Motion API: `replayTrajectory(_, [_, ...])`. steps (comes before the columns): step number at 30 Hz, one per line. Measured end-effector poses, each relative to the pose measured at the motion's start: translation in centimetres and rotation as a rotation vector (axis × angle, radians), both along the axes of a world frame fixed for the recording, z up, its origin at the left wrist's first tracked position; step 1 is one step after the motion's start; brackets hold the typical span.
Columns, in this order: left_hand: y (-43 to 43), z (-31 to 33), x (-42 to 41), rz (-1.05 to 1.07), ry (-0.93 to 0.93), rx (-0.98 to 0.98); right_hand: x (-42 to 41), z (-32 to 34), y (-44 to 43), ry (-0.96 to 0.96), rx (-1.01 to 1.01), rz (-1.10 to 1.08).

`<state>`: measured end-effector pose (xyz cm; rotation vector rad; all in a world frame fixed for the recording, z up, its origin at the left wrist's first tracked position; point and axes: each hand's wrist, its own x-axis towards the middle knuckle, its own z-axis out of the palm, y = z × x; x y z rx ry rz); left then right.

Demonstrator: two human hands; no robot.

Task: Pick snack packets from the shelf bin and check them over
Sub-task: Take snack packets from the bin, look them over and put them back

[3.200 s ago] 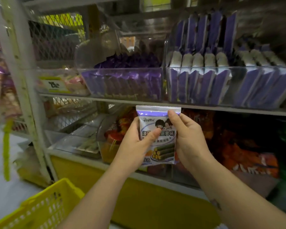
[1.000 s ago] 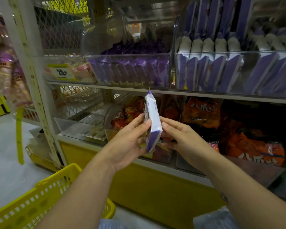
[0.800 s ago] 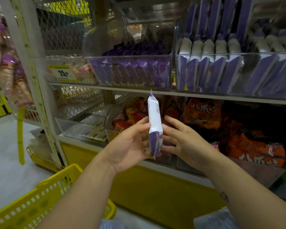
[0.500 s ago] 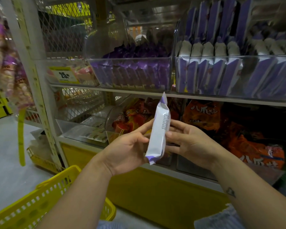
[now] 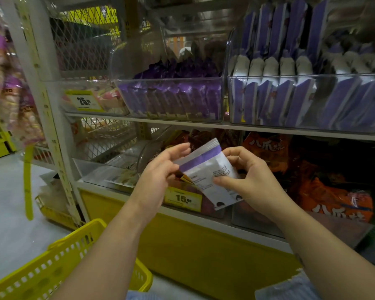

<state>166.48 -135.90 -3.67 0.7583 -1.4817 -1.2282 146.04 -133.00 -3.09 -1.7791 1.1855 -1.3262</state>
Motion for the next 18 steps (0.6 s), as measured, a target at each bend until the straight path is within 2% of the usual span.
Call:
replayTrajectory(3, [0.4,0.2,-0.4,0.046,-0.201,-0.17,0.6,0.0,0.2,0.172,-0.143,-0.122])
replayTrajectory(8, [1.0,-0.2,-1.5,0.112,-0.249,-0.27,2.0,-0.2,0.8,0.421,-0.385,-0.266])
replayTrajectory(13, [0.4,-0.1,-1.0,0.161,-0.184,-0.292,1.9,0.3,1.1,0.454,-0.42,-0.171])
replayTrajectory(15, [-0.1,-0.1,-0.4,0.159,-0.13,-0.244,1.2,0.6,1.1,0.388,-0.326,-0.113])
replayTrajectory(18, [-0.8,0.0,0.6,0.143,0.048,-0.159,0.3,0.6,0.9,0.222,-0.199,-0.087])
